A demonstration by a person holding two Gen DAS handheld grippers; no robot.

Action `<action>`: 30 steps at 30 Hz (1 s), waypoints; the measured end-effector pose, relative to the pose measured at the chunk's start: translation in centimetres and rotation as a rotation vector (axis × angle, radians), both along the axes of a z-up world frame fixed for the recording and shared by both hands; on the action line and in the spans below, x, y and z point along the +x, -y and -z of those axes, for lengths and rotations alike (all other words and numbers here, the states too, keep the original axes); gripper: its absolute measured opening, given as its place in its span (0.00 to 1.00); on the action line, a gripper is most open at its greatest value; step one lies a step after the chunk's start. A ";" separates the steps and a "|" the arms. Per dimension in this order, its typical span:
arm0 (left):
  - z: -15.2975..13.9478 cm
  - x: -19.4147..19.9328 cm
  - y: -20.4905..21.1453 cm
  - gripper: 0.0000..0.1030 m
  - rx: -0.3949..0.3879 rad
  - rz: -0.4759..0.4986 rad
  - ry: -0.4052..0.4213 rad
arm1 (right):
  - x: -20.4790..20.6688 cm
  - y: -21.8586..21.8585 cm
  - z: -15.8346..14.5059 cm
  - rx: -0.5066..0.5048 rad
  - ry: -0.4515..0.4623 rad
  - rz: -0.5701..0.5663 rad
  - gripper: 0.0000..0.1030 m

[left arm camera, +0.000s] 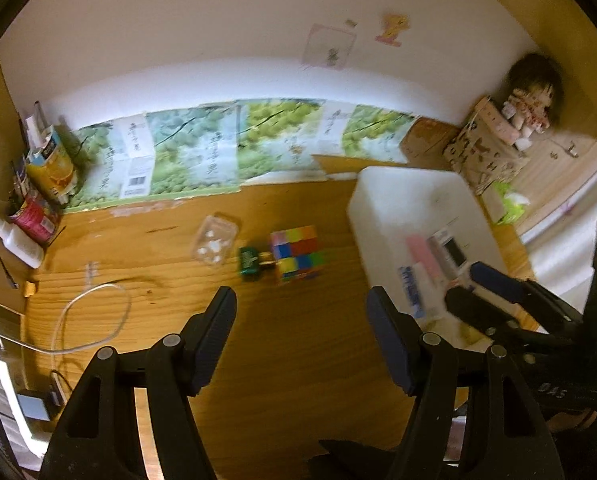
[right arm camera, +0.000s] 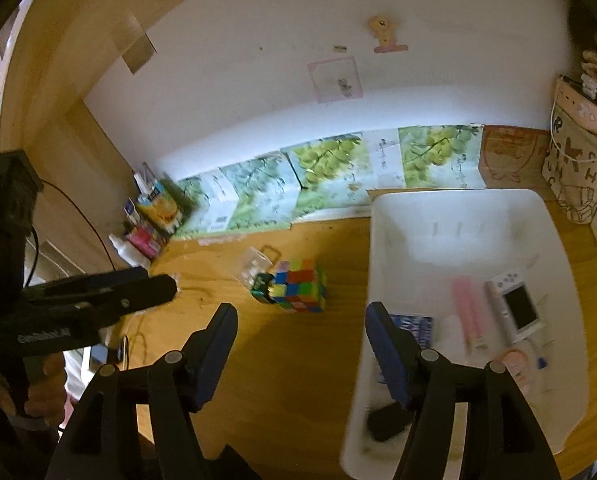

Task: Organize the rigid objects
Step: 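Withdraw both tools toward the Rubik's cube and green box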

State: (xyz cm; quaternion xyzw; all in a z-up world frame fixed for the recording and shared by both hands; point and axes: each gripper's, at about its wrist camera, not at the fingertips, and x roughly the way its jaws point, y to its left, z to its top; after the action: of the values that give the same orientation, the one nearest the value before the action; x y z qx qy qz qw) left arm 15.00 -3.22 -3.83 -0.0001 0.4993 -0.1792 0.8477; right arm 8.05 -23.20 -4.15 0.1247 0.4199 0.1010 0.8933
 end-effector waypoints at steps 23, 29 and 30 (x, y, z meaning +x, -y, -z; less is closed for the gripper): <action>6.3 7.3 -4.7 0.76 0.095 -0.038 -0.173 | -0.6 -7.9 5.6 -0.112 0.243 0.189 0.79; 9.1 10.0 -3.6 0.76 0.100 -0.055 -0.294 | 2.2 -9.6 8.2 -0.241 0.244 0.171 0.79; 9.4 10.3 -3.4 0.76 0.100 -0.050 -0.304 | 2.7 -9.7 8.6 -0.256 0.244 0.170 0.79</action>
State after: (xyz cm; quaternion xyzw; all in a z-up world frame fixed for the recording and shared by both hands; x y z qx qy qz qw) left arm 25.32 0.17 -13.27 0.0024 0.6301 -0.1309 0.7654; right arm 10.78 -13.51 -12.78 0.0320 0.3057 -0.0145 0.9515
